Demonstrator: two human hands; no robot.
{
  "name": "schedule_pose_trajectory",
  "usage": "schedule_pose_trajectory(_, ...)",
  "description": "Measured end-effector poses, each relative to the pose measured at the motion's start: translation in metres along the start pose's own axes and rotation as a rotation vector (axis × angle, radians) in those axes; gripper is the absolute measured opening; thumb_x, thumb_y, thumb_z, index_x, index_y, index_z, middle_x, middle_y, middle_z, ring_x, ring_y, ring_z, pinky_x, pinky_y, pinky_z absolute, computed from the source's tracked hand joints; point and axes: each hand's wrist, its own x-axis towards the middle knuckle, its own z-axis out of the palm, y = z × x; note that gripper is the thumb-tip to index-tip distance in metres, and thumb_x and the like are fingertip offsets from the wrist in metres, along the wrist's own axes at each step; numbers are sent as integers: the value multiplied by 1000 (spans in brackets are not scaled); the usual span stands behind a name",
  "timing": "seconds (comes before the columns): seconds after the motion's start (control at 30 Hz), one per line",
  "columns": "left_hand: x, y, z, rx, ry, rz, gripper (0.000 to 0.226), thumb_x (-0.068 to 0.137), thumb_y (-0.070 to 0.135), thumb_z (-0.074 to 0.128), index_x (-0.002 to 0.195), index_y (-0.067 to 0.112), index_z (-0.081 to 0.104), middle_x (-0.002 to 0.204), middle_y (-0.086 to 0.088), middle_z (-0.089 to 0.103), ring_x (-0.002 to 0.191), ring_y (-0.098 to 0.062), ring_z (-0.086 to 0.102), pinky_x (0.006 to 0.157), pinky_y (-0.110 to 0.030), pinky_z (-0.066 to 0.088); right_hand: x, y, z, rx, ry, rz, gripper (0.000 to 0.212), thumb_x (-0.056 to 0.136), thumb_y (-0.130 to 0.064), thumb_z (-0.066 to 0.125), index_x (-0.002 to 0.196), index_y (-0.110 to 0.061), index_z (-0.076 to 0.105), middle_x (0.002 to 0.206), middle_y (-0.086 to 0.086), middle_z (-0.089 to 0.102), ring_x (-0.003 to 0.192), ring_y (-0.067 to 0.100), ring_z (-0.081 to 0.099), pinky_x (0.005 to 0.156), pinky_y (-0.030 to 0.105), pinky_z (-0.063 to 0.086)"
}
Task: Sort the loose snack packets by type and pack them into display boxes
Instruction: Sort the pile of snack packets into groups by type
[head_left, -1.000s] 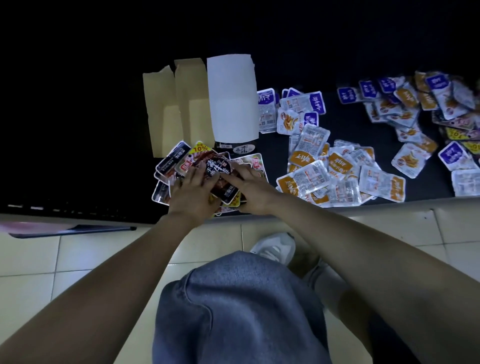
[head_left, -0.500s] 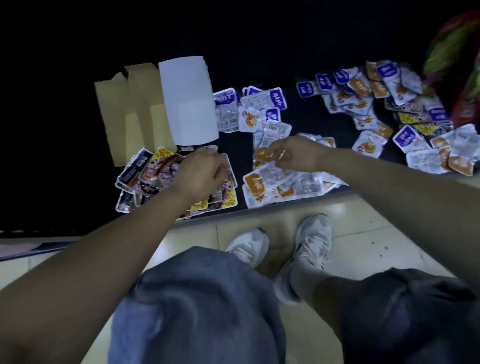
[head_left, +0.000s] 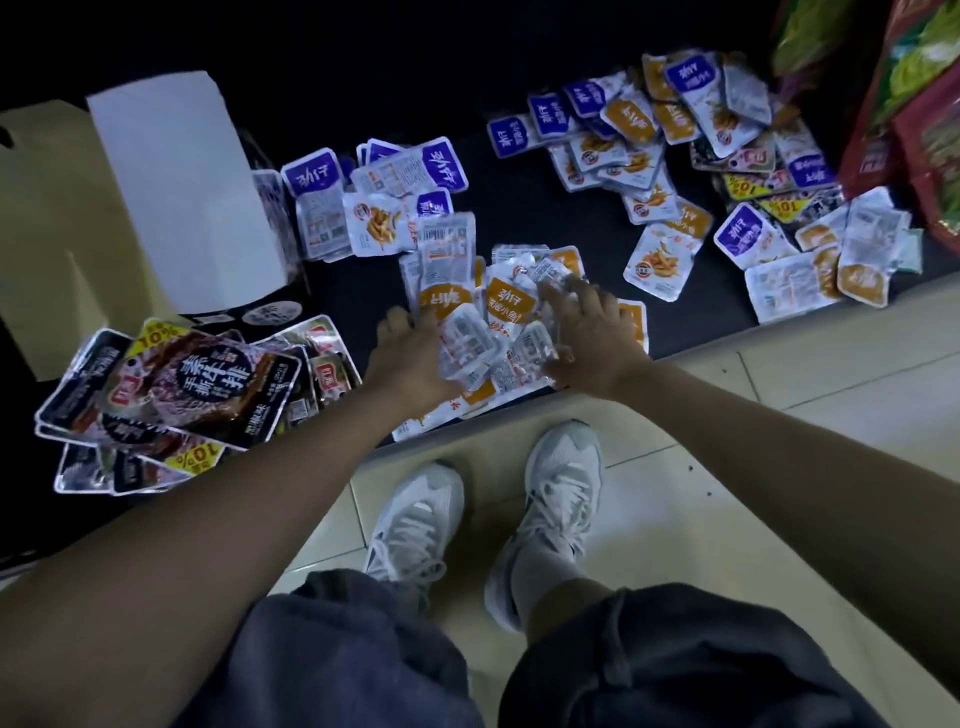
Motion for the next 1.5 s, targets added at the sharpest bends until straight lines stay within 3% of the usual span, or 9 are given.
schedule_pose_trajectory(0.2,8,1,-9,-96,256,118,43,83,48,63,114,20,54,111,-5,39,111,-25,43,86,-37,47,11,14,-17,154,174,-88,77,84,-35,67,149,-23,28,157,10,18,140,33,20,109,49,23)
schedule_pose_trajectory(0.27,17,-3,-17,-139,354,141,44,86,46,62,121,20,53,118,-7,40,118,-27,39,92,-41,45,14,18,-21,161,182,-60,75,86,-39,63,149,-27,26,160,6,9,144,30,11,109,54,20)
schedule_pose_trajectory(0.4,36,-4,-22,-167,163,144,72,89,48,60,150,30,26,159,-3,13,145,-29,11,115,-44,21,22,16,-13,187,-12,-3,88,86,-56,58,153,-34,5,162,0,-10,148,29,-5,114,55,11)
schedule_pose_trajectory(0.63,34,-5,-7,-113,380,288,53,83,55,39,110,19,66,110,-5,53,105,-25,45,87,-37,43,27,17,4,218,230,-105,77,76,-63,45,143,-25,40,151,6,30,139,32,23,106,49,24)
schedule_pose_trajectory(0.77,58,-18,-25,39,599,124,33,84,32,48,107,16,66,135,-15,45,128,-38,37,100,-49,36,34,24,-4,286,303,-160,75,77,-61,39,144,-28,38,158,5,19,145,28,13,107,52,21)
schedule_pose_trajectory(0.9,77,-26,-34,186,459,222,37,90,22,57,128,22,58,158,-8,21,147,-32,10,115,-49,11,38,17,4,189,255,-356,76,85,-67,40,151,-36,20,162,4,1,148,29,4,112,56,13)
schedule_pose_trajectory(1.17,98,-32,-39,289,345,89,58,102,42,29,154,28,8,161,-4,-12,148,-28,-13,119,-44,-2,42,19,21,118,207,-400,69,84,-66,36,142,-29,45,157,8,24,147,29,16,113,55,12)
schedule_pose_trajectory(1.33,88,-15,-36,176,490,147,55,92,45,32,139,21,46,152,-17,23,141,-39,15,112,-50,15,43,36,10,197,345,-315,62,86,-55,43,140,-25,47,154,8,31,144,27,24,110,58,19)
schedule_pose_trajectory(1.5,64,2,-6,122,308,256,75,86,60,18,145,21,40,151,-11,31,140,-31,22,110,-46,20,35,54,9,231,236,72,92,76,-73,13,153,-21,21,162,9,3,149,27,-1,115,53,3)
